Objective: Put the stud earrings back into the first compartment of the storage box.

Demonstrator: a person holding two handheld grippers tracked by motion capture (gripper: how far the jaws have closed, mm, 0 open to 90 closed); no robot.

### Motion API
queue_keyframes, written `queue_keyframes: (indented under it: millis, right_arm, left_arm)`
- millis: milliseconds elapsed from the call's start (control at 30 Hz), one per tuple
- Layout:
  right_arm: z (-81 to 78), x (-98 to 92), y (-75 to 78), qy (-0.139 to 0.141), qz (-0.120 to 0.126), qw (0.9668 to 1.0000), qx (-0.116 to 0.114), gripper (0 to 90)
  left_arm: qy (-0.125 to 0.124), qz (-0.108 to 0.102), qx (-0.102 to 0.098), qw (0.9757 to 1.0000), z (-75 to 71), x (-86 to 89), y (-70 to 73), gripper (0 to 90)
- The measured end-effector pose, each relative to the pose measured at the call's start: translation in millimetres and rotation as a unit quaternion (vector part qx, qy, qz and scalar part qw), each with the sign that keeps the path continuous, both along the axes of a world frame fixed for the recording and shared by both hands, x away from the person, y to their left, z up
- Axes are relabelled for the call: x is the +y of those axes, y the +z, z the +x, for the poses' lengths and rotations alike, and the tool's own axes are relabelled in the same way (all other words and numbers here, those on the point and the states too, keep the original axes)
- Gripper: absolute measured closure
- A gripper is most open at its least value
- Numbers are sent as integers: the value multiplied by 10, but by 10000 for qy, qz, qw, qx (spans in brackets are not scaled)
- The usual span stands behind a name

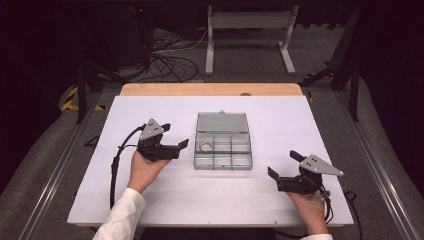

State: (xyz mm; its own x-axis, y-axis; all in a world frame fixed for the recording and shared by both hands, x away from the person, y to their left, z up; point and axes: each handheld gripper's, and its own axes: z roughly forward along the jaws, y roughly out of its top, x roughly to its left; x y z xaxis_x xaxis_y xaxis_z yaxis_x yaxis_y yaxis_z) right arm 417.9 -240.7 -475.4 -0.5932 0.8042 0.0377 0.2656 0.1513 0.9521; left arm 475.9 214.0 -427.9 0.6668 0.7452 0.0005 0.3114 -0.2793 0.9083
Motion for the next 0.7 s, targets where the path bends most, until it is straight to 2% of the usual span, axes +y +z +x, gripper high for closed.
queue_keyframes:
  millis: [167, 400, 700]
  right_arm:
    - [5, -5, -5, -39, 11, 10000, -28, 3]
    - [7, -22, -10, -108, 44, 9999, -51, 3]
    - [10, -28, -14, -154, 61, 9998, -58, 3]
  left_arm:
    - [28, -83, -18, 10000, -78, 92, -3, 122]
    - [69, -98, -162, 9998, -178, 230, -3, 114]
    - [231, -174, -266, 9992, -298, 413, -57, 106]
